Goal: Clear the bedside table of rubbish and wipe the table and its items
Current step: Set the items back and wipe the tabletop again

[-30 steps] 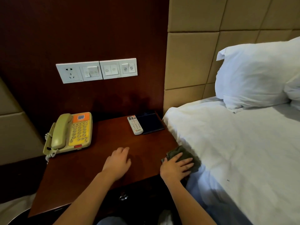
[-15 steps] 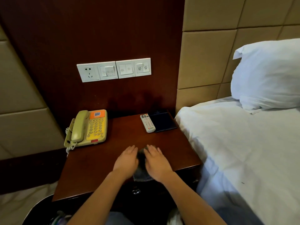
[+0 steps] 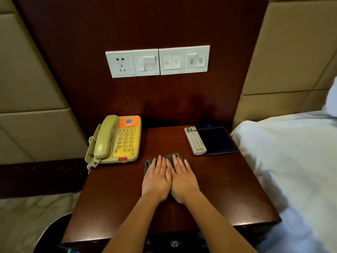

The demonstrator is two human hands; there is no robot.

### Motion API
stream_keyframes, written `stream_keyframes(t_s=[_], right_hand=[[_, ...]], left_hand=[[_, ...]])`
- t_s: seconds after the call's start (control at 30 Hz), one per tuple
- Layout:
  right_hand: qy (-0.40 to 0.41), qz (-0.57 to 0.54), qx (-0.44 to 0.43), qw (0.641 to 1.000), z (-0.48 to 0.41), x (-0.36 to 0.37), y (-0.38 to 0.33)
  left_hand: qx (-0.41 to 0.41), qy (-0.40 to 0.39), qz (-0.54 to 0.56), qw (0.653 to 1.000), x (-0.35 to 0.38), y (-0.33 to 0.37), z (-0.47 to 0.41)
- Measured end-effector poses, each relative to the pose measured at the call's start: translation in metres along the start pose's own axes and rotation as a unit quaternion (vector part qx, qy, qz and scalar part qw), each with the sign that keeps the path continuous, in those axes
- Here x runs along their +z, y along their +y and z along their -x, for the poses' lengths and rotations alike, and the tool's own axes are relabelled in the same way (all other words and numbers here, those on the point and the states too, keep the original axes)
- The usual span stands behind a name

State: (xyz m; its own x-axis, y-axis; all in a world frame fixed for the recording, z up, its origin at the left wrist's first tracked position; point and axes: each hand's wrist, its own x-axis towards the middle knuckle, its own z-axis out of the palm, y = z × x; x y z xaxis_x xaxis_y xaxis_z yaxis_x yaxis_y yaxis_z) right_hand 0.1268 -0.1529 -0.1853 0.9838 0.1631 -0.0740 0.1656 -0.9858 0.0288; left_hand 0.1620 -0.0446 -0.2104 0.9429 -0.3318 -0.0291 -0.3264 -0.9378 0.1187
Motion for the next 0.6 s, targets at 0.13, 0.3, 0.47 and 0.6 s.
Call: stream_keyframes(t_s=[0.13,0.3,0.47,0.6], right_hand=[[0.012,0.022,0.012,1.000,-0.053,-0.004,0.001],[0.010,0.023,0.013,1.000,-0.118,-0.013,0.017],[0.015,0.012,0.027,0.999,-0.166,-0.017,0.029],[0.009,0.006,0.037,0.999,-0.181,-0.019,0.033]], left_hand=[[0.019,0.002,-0.020,1.000,-0.005,-0.027,-0.051],[0.028,0.027,-0.007,0.999,-0.014,-0.043,-0.116],[-0.009,-0.001,-0.004,1.000,-0.003,-0.060,-0.186],[-0.011,-0.003,0.008,1.000,-0.009,-0.062,-0.201]])
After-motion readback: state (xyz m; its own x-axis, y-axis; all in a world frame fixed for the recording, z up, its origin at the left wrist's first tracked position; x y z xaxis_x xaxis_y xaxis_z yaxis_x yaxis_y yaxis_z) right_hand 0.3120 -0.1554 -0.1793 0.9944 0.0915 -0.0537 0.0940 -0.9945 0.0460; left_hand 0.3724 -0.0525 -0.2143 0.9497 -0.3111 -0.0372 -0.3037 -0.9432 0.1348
